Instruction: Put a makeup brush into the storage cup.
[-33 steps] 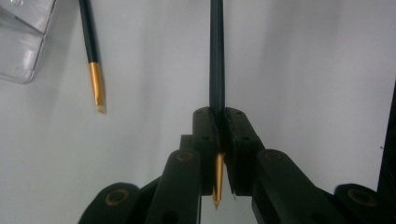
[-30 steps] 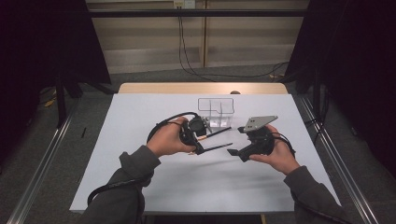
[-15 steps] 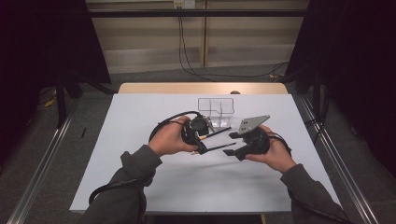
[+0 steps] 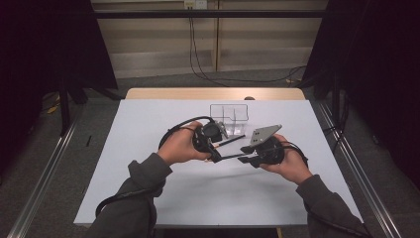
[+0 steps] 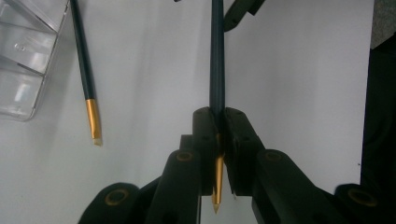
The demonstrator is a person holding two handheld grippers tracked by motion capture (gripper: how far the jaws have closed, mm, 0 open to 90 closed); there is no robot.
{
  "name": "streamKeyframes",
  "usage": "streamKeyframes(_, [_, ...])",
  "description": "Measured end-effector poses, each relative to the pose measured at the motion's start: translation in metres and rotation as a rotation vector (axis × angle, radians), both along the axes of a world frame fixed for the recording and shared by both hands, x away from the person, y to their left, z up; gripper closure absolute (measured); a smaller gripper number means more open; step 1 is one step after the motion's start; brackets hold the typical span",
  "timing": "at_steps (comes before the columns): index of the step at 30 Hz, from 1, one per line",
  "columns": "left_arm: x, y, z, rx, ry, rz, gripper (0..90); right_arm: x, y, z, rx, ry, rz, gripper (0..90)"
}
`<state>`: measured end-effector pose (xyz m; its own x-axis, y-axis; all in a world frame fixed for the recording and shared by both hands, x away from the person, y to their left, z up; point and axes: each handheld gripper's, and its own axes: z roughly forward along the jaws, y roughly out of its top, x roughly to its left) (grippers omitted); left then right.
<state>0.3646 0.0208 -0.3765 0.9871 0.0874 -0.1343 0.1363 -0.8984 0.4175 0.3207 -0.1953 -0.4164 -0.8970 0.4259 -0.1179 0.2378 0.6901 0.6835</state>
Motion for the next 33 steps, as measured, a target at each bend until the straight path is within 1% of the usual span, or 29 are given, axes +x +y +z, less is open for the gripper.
streamKeyframes(1, [0.0,0.0,-0.001,-0.012,-0.008,0.001,83.9,0.0,-0.001,0.0,-0.001,-0.002,-0.004,68.5])
streamKeyframes(2, [0.0,0.0,0.0,-0.008,-0.003,-0.003,83.9,-0.001,-0.001,0.0,-0.011,-0.001,0.004,70.9])
streamKeyframes(3, [0.0,-0.001,0.001,-0.008,-0.006,-0.005,83.9,-0.001,-0.001,0.0,-0.011,-0.001,0.004,70.9])
streamKeyframes(6, [0.0,-0.002,0.001,-0.018,0.001,-0.008,83.8,-0.003,0.0,-0.001,-0.048,-0.011,0.026,73.7])
streamKeyframes(7, [0.0,-0.002,0.002,-0.02,-0.001,-0.007,83.8,-0.003,0.0,-0.001,-0.05,-0.005,0.03,74.1])
streamKeyframes(8, [0.001,-0.002,0.003,-0.022,0.0,-0.013,83.7,-0.003,0.0,-0.001,-0.055,-0.015,0.027,74.6])
streamKeyframes(9, [0.001,-0.002,0.003,-0.035,0.007,-0.011,83.7,-0.005,-0.001,-0.001,-0.062,-0.016,0.041,76.2])
streamKeyframes(11, [0.002,-0.001,0.005,-0.062,0.015,-0.002,83.7,-0.006,-0.001,-0.001,-0.07,-0.018,0.04,77.2])
streamKeyframes(12, [0.004,0.0,0.007,-0.066,0.014,-0.008,83.5,-0.006,-0.002,-0.001,-0.074,-0.019,0.047,78.0])
streamKeyframes(13, [0.004,0.0,0.008,-0.079,0.015,0.007,83.3,-0.007,-0.002,-0.001,-0.073,-0.015,0.05,79.3])
streamKeyframes(14, [0.006,0.0,0.01,-0.093,0.015,0.014,83.0,-0.007,-0.002,-0.004,-0.085,-0.016,0.073,81.9])
streamKeyframes(15, [0.007,0.001,0.011,-0.108,0.026,0.021,82.9,-0.008,-0.001,-0.005,-0.092,-0.011,0.079,83.2])
streamKeyframes(16, [0.008,0.001,0.013,-0.126,0.023,0.031,82.9,-0.008,-0.001,-0.005,-0.092,-0.011,0.079,83.2])
streamKeyframes(17, [0.009,0.002,0.015,-0.133,0.019,0.043,82.8,-0.009,0.0,-0.007,-0.092,-0.006,0.094,84.5])
streamKeyframes(18, [0.01,0.002,0.016,-0.141,0.016,0.041,82.6,-0.01,0.002,-0.007,-0.097,-0.004,0.103,85.7])
streamKeyframes(20, [0.011,0.003,0.016,-0.15,0.009,0.057,82.0,-0.012,0.004,-0.009,-0.097,0.004,0.099,85.9])
streamKeyframes(21, [0.012,0.004,0.015,-0.173,0.003,0.072,81.0,-0.012,0.004,-0.008,-0.088,0.01,0.096,86.0])
streamKeyframes(22, [0.012,0.004,0.015,-0.176,-0.003,0.077,77.5,-0.011,0.004,-0.008,-0.079,0.014,0.096,86.0])
streamKeyframes(23, [0.013,0.006,0.014,-0.195,-0.018,0.084,74.3,-0.011,0.003,-0.008,-0.074,0.017,0.101,86.0])
streamKeyframes(24, [0.016,0.009,0.014,-0.244,-0.003,0.087,67.4,-0.01,0.003,-0.008,-0.071,0.019,0.1,85.9])
streamKeyframes(25, [0.016,0.009,0.014,-0.244,-0.003,0.087,66.4,-0.01,0.003,-0.008,-0.071,0.019,0.1,85.9])
streamKeyframes(26, [0.016,0.01,0.013,-0.259,-0.006,0.105,66.4,-0.011,0.002,-0.008,-0.068,0.027,0.094,86.0])
streamKeyframes(27, [0.017,0.011,0.013,-0.268,-0.011,0.117,63.4,-0.01,0.002,-0.008,-0.071,0.023,0.09,85.9])
streamKeyframes(28, [0.018,0.013,0.013,-0.287,-0.013,0.118,57.7,-0.011,0.002,-0.009,-0.064,0.032,0.076,86.0])
streamKeyframes(29, [0.018,0.014,0.013,-0.299,-0.017,0.122,55.3,-0.01,0.001,-0.009,-0.063,0.035,0.075,86.0])
streamKeyframes(30, [0.018,0.015,0.013,-0.309,-0.029,0.124,53.0,-0.009,0.0,-0.009,-0.059,0.031,0.072,85.9])
streamKeyframes(31, [0.018,0.015,0.013,-0.326,-0.026,0.135,49.3,-0.009,-0.001,-0.01,-0.05,0.033,0.067,85.9])
streamKeyframes(32, [0.018,0.017,0.013,-0.324,-0.028,0.142,49.0,-0.009,-0.002,-0.01,-0.038,0.038,0.054,85.9])
streamKeyframes(33, [0.019,0.017,0.012,-0.335,-0.029,0.139,49.0,-0.009,-0.002,-0.01,-0.038,0.038,0.054,85.9])
